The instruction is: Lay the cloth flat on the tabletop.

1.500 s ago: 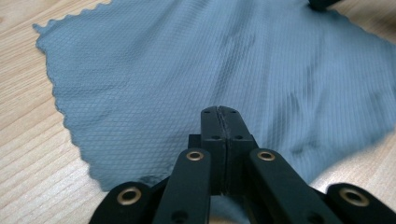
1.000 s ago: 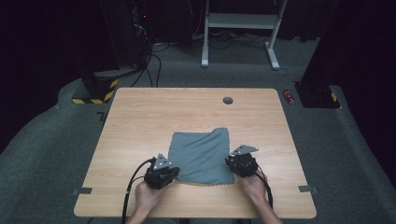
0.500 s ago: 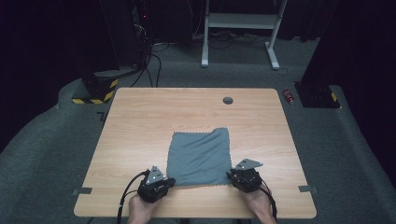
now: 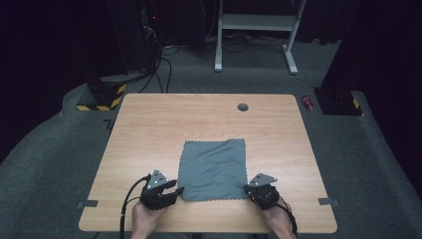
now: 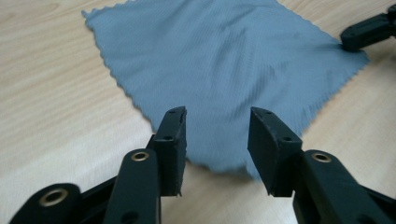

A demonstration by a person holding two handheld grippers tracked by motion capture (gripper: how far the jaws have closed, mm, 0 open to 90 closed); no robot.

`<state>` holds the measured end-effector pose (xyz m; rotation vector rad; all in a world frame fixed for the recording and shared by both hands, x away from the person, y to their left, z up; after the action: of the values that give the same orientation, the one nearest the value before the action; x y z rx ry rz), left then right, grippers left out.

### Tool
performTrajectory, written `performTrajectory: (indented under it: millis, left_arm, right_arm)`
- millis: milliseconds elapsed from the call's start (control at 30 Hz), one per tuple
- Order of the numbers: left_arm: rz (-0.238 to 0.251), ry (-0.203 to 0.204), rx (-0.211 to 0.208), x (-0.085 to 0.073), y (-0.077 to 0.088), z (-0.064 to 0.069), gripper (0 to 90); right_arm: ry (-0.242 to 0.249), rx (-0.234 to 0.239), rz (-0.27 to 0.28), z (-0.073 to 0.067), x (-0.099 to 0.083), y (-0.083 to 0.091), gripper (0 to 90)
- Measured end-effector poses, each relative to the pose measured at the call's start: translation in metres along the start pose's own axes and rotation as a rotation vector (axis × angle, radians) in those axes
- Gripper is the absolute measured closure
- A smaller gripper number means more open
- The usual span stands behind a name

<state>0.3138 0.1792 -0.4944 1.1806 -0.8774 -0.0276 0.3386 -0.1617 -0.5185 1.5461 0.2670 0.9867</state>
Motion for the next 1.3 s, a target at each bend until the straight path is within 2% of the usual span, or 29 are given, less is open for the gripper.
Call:
performTrajectory:
  millis: [67,133,200,300,333,433,600,700,733,800,867,1000,1100,1200,1300]
  left_arm:
    - [-0.025,-0.021,0.001,0.006,-0.008,-0.001,56.4]
    - [-0.053,-0.024,-0.005,0.008,-0.017,0.001,56.3]
    - [-0.071,-0.036,0.001,0.005,-0.022,0.002,56.3]
    - [-0.088,-0.034,0.005,-0.001,-0.025,0.002,56.1]
    - [-0.093,-0.031,0.010,-0.004,-0.026,0.002,55.7]
    - [-0.111,-0.032,0.025,-0.009,-0.026,0.001,54.7]
    - [-0.130,-0.073,0.078,-0.018,-0.022,0.002,52.4]
    - [-0.128,-0.066,0.087,-0.022,-0.019,-0.001,51.2]
    - [-0.120,-0.052,0.083,-0.023,-0.018,-0.003,51.1]
    - [-0.099,-0.023,0.071,-0.022,-0.015,-0.009,50.7]
    - [-0.068,0.000,0.062,-0.015,-0.013,-0.014,50.2]
    - [-0.044,-0.016,0.062,0.015,-0.023,-0.023,48.6]
    - [-0.028,0.010,0.044,0.045,-0.039,-0.036,48.2]
    - [-0.010,0.022,0.045,0.070,-0.052,-0.044,48.5]
    - [-0.027,0.009,0.056,0.092,-0.068,-0.048,48.9]
  right_arm:
    - [-0.001,0.000,-0.003,0.000,-0.001,0.001,87.9]
    - [-0.002,-0.002,-0.004,0.001,-0.001,0.001,86.6]
    - [-0.003,-0.004,-0.005,0.002,-0.001,0.001,82.7]
    - [-0.038,0.011,0.018,0.005,0.002,0.002,77.0]
    - [-0.057,0.018,0.037,0.008,0.006,0.004,75.3]
    - [-0.074,0.008,0.071,0.012,0.018,0.004,72.3]
    - [-0.090,0.004,0.058,0.016,0.040,-0.011,67.7]
    - [-0.079,0.005,0.031,0.015,0.041,-0.017,66.4]
    - [-0.077,0.008,0.009,0.014,0.040,-0.020,66.3]
    - [-0.087,0.021,0.020,0.014,0.032,-0.019,66.8]
    - [-0.077,0.017,0.019,0.014,0.026,-0.016,67.0]
    - [-0.069,0.009,0.004,0.015,0.020,-0.011,66.9]
    - [-0.078,0.004,0.001,0.014,0.021,-0.011,66.4]
    - [-0.082,-0.005,0.020,0.013,0.023,-0.012,65.7]
    - [-0.085,-0.001,0.034,0.011,0.026,-0.013,64.3]
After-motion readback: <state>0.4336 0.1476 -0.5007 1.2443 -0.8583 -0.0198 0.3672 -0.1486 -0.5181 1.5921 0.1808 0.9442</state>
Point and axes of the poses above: each handheld gripper's, and its own axes: y roughly backward along the jaws, x roughly out of its top, z roughly to its right, the point moved 1 cm from there along -y, roughly forward along the jaws, and after that the axes turned 15 degrees about -z, right-handed, at the moved point
